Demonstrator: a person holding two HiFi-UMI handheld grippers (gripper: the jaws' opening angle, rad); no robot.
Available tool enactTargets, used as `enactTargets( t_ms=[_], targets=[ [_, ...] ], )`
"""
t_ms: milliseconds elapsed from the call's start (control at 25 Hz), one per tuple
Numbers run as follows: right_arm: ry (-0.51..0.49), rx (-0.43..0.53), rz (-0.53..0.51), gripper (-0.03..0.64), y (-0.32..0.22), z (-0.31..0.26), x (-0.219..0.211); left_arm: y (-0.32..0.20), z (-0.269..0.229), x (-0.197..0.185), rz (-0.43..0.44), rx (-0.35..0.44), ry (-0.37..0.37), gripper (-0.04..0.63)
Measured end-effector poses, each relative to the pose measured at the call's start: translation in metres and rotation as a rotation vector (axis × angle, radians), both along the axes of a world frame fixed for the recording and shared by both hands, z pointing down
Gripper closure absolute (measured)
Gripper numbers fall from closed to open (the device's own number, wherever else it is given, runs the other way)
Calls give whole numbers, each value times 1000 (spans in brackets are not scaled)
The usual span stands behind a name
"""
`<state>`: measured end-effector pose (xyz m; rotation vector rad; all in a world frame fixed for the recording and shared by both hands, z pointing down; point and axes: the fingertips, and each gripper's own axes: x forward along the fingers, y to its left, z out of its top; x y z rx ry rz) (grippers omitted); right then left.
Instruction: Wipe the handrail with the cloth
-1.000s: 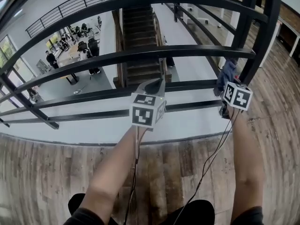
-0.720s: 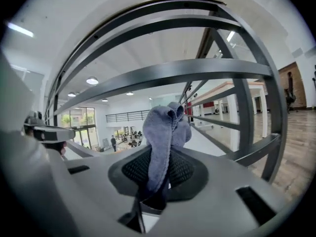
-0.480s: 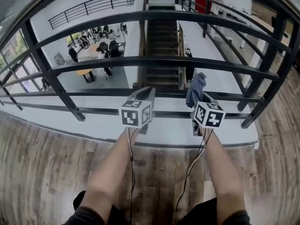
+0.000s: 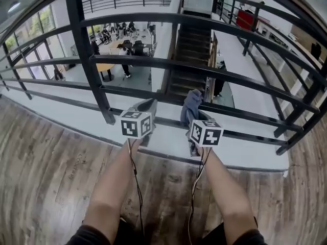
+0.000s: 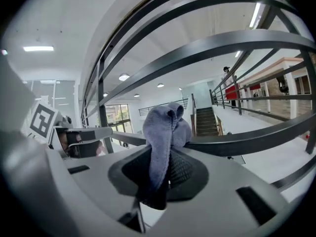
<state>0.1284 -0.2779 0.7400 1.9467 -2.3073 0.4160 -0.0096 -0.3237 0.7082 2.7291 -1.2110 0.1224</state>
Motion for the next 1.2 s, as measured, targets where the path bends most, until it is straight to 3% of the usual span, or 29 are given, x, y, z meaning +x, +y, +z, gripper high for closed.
enactTargets(
  t_ms=[120,320,640,960,1200],
  targets=[
    [22,-25,-49,537,-21,12,-59,-13,10,-54,-12,20,-29,592],
    [25,-61,-104,537,-61,36,-165,-52,37,-159,-101,-23,-5,592],
    [64,-167,-171,537,-119,95,-292,-81,84,-262,-189,-55,-15,592],
    [51,-269,-212,537,-185,138,-373,-113,133,-344,-345,-138,2,592],
    [129,-370,-180,537,-225,168,-410,-124,165,-373,-358,-195,-19,592]
  ],
)
